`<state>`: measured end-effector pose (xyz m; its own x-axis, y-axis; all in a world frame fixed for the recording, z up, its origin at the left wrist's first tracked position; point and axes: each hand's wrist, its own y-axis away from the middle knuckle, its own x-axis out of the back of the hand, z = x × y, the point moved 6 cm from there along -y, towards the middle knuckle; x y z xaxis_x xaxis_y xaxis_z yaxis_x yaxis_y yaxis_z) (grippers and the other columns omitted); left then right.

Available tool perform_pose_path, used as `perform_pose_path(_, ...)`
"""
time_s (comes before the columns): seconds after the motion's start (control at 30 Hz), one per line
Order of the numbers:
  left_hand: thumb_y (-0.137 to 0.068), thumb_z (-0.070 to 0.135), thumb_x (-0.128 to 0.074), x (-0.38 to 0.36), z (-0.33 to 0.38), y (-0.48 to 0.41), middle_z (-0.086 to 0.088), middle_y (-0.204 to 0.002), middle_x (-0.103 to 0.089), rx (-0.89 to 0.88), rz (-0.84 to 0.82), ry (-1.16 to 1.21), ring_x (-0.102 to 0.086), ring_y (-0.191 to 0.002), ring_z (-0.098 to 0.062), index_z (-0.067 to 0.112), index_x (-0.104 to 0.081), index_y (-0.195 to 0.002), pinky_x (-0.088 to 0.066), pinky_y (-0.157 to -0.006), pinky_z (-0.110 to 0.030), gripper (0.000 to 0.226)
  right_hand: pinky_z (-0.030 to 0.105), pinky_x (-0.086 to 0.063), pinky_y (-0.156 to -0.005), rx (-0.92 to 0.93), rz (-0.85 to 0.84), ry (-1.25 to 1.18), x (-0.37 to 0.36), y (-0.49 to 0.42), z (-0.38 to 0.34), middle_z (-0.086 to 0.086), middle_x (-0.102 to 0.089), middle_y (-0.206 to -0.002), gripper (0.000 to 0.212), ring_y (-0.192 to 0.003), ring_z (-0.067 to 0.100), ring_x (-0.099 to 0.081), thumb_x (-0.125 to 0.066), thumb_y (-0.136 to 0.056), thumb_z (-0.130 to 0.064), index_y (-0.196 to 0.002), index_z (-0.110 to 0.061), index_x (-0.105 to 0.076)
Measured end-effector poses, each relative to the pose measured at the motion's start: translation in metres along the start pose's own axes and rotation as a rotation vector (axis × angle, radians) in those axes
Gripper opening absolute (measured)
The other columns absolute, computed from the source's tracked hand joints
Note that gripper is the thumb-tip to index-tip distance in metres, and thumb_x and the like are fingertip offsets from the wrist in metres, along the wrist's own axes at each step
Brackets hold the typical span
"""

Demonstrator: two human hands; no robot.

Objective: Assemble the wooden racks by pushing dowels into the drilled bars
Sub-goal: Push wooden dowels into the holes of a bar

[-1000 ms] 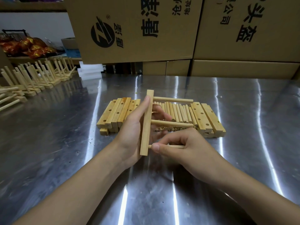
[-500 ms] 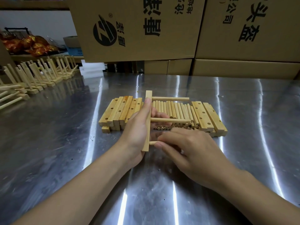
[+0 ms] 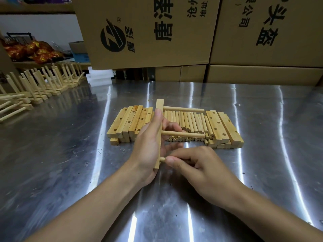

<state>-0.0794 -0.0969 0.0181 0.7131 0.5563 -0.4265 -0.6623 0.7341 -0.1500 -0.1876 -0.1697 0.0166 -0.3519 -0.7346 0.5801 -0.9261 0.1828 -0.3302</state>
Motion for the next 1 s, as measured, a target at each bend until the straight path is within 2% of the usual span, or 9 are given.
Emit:
perform_pose_path(0.17,-0.104,0.060,-0.048,-0.005,0.006,0.000,-0.013,-0.095,-0.070,-0.043,-0.056,-0.073,-0.070,-0.093,-0.024,0.025,-0.059,-0.073,-0.060,-0.076,-0.037,0.048,0.055,-0.047,-0.069,-0.063,-0.033,-0.086,-0.004,0.001,0.003,0.002,-0.068,-0.076,0.028,-0.071,0.037,-0.056,-0.063,-0.107,-0.031,-0.085,-0.021,-0.078)
perform_pose_path(0.3,-0.106,0.060,-0.046,-0.003,0.007,0.000,-0.011,-0.096,-0.071,-0.067,-0.085,-0.122,-0.072,-0.098,-0.025,0.027,-0.058,-0.074,-0.060,-0.078,-0.038,0.047,0.047,-0.052,-0.080,-0.118,-0.044,-0.131,-0.006,0.002,0.001,-0.007,-0.073,-0.084,0.027,-0.078,0.015,-0.065,-0.065,-0.106,-0.025,-0.085,-0.013,-0.079)
perform_pose_path(0.43,-0.109,0.058,-0.042,0.000,0.005,-0.001,-0.014,-0.096,-0.070,-0.059,-0.084,-0.143,-0.071,-0.101,-0.028,0.019,-0.051,-0.079,-0.060,-0.078,-0.039,0.050,0.051,-0.051,-0.087,-0.153,-0.034,-0.172,-0.010,0.001,0.004,0.009,-0.075,-0.093,0.030,-0.092,0.029,-0.068,-0.066,-0.105,-0.023,-0.080,-0.010,-0.076)
perform_pose_path(0.53,-0.107,0.060,-0.043,0.002,0.002,0.000,-0.014,-0.096,-0.070,-0.055,-0.067,-0.135,-0.071,-0.102,-0.029,0.020,-0.051,-0.078,-0.059,-0.076,-0.040,0.050,0.025,-0.049,-0.080,-0.166,-0.057,-0.211,-0.012,0.001,0.002,0.004,-0.077,-0.095,0.032,-0.089,0.001,-0.067,-0.066,-0.105,-0.019,-0.076,-0.007,-0.076)
perform_pose_path(0.63,-0.104,0.064,-0.044,0.001,-0.004,0.001,-0.014,-0.096,-0.069,-0.050,-0.057,-0.142,-0.071,-0.100,-0.028,0.023,-0.052,-0.077,-0.059,-0.075,-0.040,0.050,0.011,-0.040,-0.074,-0.175,-0.076,-0.214,-0.011,0.003,0.006,-0.015,-0.075,-0.087,0.034,-0.085,-0.007,-0.065,-0.066,-0.104,-0.016,-0.071,-0.015,-0.075)
perform_pose_path(0.7,-0.103,0.066,-0.044,0.004,-0.004,0.001,-0.015,-0.097,-0.069,-0.063,-0.027,-0.146,-0.071,-0.097,-0.029,0.022,-0.053,-0.079,-0.058,-0.074,-0.039,0.051,0.017,-0.042,-0.074,-0.143,-0.072,-0.199,-0.012,0.001,0.005,-0.018,-0.072,-0.083,0.038,-0.084,-0.004,-0.066,-0.067,-0.104,-0.018,-0.068,-0.025,-0.070)
perform_pose_path(0.77,-0.102,0.068,-0.044,0.004,0.002,-0.002,-0.014,-0.097,-0.070,-0.078,-0.023,-0.169,-0.071,-0.095,-0.028,0.024,-0.055,-0.078,-0.058,-0.073,-0.039,0.051,0.037,-0.047,-0.072,-0.141,-0.065,-0.165,-0.012,-0.003,0.005,-0.009,-0.069,-0.077,0.036,-0.076,0.005,-0.063,-0.066,-0.105,-0.025,-0.069,-0.027,-0.069)
perform_pose_path(0.87,-0.100,0.070,-0.042,0.001,0.001,-0.002,-0.009,-0.093,-0.069,-0.070,-0.007,-0.192,-0.068,-0.086,-0.021,0.034,-0.062,-0.071,-0.056,-0.069,-0.034,0.050,0.033,-0.033,-0.056,-0.122,-0.038,-0.046,-0.006,-0.003,0.010,-0.003,-0.047,-0.059,0.034,-0.058,0.007,-0.038,-0.066,-0.103,-0.036,-0.071,-0.025,-0.068)
perform_pose_path(1.0,-0.101,0.072,-0.040,0.004,0.007,-0.007,-0.004,-0.086,-0.064,-0.061,0.049,-0.238,-0.063,-0.077,-0.018,0.029,-0.055,-0.072,-0.049,-0.061,-0.028,0.053,0.040,-0.049,-0.062,-0.070,-0.007,0.063,0.008,-0.006,0.006,-0.005,-0.068,-0.068,0.024,-0.063,0.007,-0.060,-0.069,-0.099,-0.044,-0.089,-0.025,-0.080)
